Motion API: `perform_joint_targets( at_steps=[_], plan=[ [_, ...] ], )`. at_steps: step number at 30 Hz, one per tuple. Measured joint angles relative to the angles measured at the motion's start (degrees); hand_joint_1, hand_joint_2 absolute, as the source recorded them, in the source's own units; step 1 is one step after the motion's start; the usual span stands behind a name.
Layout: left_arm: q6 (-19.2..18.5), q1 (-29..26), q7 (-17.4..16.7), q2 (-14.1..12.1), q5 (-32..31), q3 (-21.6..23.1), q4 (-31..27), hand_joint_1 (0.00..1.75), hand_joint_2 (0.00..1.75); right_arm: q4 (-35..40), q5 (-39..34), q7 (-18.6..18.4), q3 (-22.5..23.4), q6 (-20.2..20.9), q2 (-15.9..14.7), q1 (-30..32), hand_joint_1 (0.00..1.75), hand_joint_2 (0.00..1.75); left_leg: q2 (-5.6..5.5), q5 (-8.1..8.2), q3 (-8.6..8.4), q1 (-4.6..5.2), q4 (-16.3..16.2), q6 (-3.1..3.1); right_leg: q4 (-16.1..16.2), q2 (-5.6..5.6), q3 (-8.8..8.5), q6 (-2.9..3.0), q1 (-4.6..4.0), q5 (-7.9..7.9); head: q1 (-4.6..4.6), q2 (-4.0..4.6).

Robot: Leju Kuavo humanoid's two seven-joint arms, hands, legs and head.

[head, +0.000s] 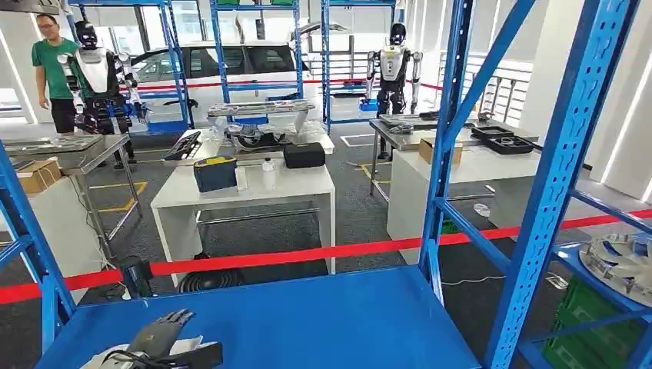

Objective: Take the parts from the cabinet and place them on the table.

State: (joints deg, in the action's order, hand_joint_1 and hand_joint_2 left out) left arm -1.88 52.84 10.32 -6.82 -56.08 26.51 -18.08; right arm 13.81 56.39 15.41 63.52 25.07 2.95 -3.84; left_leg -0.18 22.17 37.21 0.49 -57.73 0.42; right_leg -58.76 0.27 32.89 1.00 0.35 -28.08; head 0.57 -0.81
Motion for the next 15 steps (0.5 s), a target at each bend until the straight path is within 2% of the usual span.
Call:
perform_joint_targets(
  at_steps=[11,15],
  plan=[
    [0.2,-0.7,0.9,-0.7,1.2,-2.7,0.0,0.0,1.75,0.0,0.4,-0.2,0.0,0.0,0.0,0.1,0.0,0.0,-0.03,-0.01,0.03,0.0,0.0,0.0,0.0,-0.02,0.01,0.0,0.0,0.0,0.0,0.0],
    [-1.3,-0.9,1.0,-1.5,1.1,-3.9,0.2,0.0,1.75,0.0,0.8,-0.6,0.0,0.0,0.1,0.1,0.0,0.0,-0.02,-0.01,0.05,0.0,0.0,0.0,0.0,-0.02,0.03,0.0,0.0,0.0,0.0,0.0]
  ],
)
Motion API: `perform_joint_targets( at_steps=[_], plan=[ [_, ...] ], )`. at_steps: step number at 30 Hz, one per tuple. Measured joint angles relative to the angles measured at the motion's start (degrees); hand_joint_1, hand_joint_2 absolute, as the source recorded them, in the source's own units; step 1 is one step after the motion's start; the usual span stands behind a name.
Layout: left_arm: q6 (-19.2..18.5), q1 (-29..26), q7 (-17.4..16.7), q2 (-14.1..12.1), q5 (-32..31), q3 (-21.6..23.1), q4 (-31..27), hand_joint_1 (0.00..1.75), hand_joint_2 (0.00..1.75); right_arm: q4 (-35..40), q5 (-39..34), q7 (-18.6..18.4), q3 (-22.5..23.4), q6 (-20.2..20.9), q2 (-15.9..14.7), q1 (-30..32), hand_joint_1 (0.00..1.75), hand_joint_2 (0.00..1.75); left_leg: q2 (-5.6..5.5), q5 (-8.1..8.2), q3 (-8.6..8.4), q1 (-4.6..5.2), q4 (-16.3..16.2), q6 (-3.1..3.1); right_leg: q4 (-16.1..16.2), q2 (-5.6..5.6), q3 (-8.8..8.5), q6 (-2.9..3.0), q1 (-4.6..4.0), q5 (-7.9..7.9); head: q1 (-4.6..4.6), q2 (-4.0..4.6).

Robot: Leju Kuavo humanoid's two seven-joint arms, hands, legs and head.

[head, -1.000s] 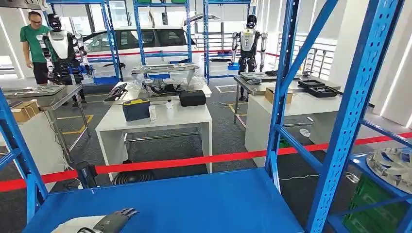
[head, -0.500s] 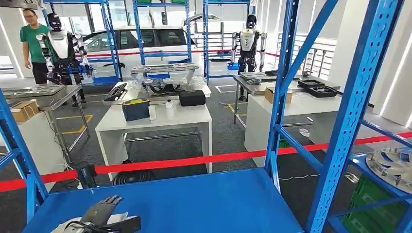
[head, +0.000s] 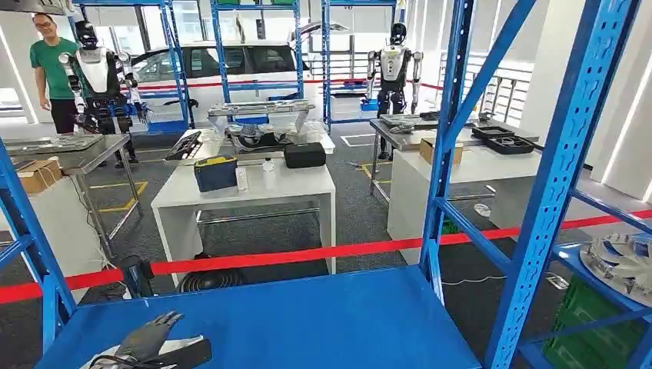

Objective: Take the parts from the cabinet and place them on the table.

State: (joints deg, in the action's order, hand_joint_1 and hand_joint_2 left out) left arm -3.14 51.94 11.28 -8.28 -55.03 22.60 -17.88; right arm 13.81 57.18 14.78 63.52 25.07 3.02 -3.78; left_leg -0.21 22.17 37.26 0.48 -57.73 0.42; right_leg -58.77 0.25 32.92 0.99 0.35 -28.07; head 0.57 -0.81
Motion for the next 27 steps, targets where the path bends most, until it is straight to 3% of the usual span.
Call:
perform_joint_targets(
  at_steps=[7,17,27],
  plan=[
    [-5.3,-0.1,-1.9,-1.2,-2.1,0.0,0.8,0.0,1.75,0.0,0.1,0.0,0.0,0.0,0.0,0.0,0.0,0.0,0.0,-0.01,0.02,0.0,0.0,0.01,0.0,0.0,0.01,0.0,-0.01,0.0,0.0,0.0],
    [-4.2,-1.8,-3.5,-3.2,-4.4,0.0,1.0,0.0,1.75,0.0,1.0,0.0,0.0,0.0,0.0,-0.1,0.0,0.0,-0.02,-0.01,0.03,0.0,0.0,0.01,0.0,0.0,0.03,0.0,-0.01,-0.01,0.0,0.0],
    [-3.5,-2.3,-3.5,-3.5,-5.2,0.0,1.0,0.0,1.75,0.0,1.1,0.0,0.0,0.0,0.0,-0.2,0.0,0.0,-0.02,-0.01,0.04,0.0,0.0,0.01,0.0,0.0,0.04,0.0,0.0,0.0,0.0,0.0]
  ],
)
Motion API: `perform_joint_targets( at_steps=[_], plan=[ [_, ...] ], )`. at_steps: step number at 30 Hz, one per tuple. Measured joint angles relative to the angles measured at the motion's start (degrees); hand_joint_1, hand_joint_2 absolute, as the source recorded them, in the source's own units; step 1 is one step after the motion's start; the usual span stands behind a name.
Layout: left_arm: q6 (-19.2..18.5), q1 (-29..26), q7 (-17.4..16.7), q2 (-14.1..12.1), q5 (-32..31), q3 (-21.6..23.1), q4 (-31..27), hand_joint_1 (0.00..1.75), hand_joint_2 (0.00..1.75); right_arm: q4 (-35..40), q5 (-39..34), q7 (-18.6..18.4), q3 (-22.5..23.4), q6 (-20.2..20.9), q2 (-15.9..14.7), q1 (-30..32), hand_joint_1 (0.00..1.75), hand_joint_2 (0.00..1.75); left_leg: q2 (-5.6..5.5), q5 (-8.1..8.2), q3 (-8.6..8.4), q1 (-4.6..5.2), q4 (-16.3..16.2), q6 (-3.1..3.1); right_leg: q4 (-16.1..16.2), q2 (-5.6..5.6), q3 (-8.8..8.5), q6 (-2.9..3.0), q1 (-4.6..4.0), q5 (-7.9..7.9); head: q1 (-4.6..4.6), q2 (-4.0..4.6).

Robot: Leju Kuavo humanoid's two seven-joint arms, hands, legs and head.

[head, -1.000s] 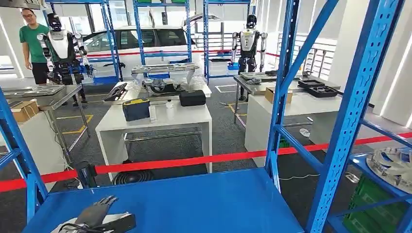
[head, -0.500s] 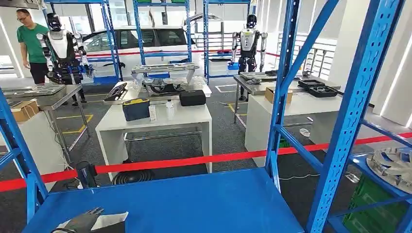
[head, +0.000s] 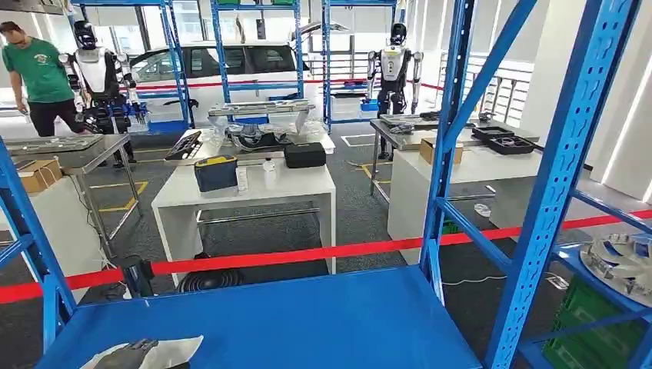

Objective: Take the parts from the cabinet and place them on the table.

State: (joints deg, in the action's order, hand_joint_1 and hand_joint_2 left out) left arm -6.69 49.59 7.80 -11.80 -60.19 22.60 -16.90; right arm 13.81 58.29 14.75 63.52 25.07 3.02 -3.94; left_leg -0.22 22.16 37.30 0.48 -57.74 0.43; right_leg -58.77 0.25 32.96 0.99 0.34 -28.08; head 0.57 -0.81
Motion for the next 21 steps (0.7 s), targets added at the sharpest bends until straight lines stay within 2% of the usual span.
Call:
perform_joint_targets(
  at_steps=[7,12,13,14,21],
  plan=[
    [2.3,-1.0,-0.1,0.5,-1.0,0.0,0.0,0.0,1.75,0.0,0.1,0.1,0.0,0.0,0.0,0.0,0.0,0.0,0.0,0.0,0.0,0.0,0.0,0.0,0.0,0.0,0.01,0.0,0.01,0.0,0.0,0.0],
    [5.8,-2.1,-0.7,1.6,-1.4,0.0,0.0,0.02,1.75,0.0,0.1,0.3,0.0,0.0,0.0,0.0,0.0,0.0,0.0,0.01,0.0,0.0,0.0,-0.01,0.0,0.0,0.0,0.0,0.01,0.0,0.0,0.0],
    [6.5,-2.3,-0.9,1.8,-1.6,0.0,0.0,0.31,1.75,0.0,0.1,0.3,0.0,0.0,0.0,0.0,0.0,0.0,0.0,0.02,0.0,0.01,0.0,-0.02,0.0,0.0,0.0,0.0,0.02,0.0,0.0,0.0],
    [7.4,-2.5,-1.3,2.0,-1.7,0.0,0.0,1.75,1.75,0.0,0.3,0.3,0.0,0.0,0.0,0.0,0.0,0.0,0.0,0.03,-0.01,0.02,0.0,-0.03,0.0,0.0,0.0,-0.01,0.03,-0.01,0.0,0.0],
    [8.6,-4.7,-1.4,3.2,-1.8,-0.5,0.1,1.75,1.75,0.0,1.0,1.0,0.0,0.0,0.0,0.0,0.0,0.0,0.01,0.03,-0.01,0.02,0.0,-0.03,0.0,0.0,0.0,-0.01,0.03,-0.01,0.0,0.0]
  ],
)
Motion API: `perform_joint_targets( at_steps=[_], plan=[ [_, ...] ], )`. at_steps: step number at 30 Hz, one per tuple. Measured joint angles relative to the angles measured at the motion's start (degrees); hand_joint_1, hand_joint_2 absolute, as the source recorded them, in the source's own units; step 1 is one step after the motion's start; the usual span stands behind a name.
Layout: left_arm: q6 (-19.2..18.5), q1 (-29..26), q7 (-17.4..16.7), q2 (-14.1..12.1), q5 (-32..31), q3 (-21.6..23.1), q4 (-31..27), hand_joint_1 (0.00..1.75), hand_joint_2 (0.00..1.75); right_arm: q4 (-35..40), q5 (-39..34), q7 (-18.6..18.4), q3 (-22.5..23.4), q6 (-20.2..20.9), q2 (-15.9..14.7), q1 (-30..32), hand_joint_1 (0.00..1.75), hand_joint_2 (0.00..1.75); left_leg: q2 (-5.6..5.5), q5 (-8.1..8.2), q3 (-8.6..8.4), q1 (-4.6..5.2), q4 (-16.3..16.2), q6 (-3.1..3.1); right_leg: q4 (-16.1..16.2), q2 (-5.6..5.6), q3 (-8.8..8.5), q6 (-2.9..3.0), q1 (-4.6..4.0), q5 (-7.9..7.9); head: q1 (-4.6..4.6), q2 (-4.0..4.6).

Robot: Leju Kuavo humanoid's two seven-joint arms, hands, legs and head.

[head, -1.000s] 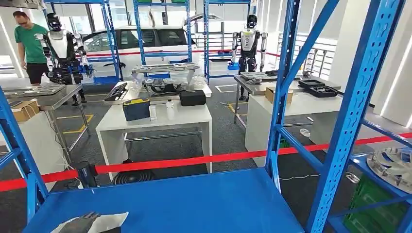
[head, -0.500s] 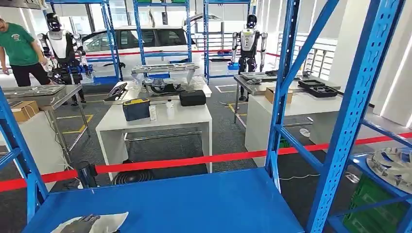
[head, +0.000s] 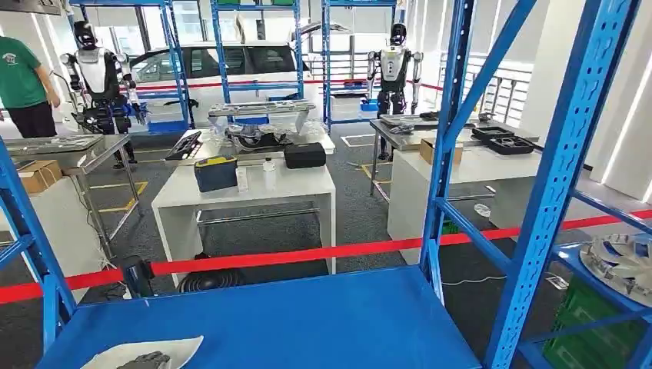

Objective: Take the parts from the cabinet and place them on the table.

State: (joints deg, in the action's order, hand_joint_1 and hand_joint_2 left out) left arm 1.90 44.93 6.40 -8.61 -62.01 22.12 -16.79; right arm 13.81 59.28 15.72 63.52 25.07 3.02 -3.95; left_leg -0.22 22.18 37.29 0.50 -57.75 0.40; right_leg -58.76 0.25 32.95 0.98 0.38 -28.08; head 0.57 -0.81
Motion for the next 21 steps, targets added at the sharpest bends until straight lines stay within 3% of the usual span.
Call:
perform_joint_targets(
  at_steps=[21],
  plan=[
    [-0.5,-0.4,1.1,1.4,0.0,-2.0,0.0,1.75,1.75,0.0,0.1,0.1,0.0,0.0,0.0,0.0,0.0,0.0,-0.04,0.03,-0.19,0.04,0.0,-0.04,0.0,-0.01,-0.2,-0.05,0.03,-0.03,0.0,0.0]
  ],
)
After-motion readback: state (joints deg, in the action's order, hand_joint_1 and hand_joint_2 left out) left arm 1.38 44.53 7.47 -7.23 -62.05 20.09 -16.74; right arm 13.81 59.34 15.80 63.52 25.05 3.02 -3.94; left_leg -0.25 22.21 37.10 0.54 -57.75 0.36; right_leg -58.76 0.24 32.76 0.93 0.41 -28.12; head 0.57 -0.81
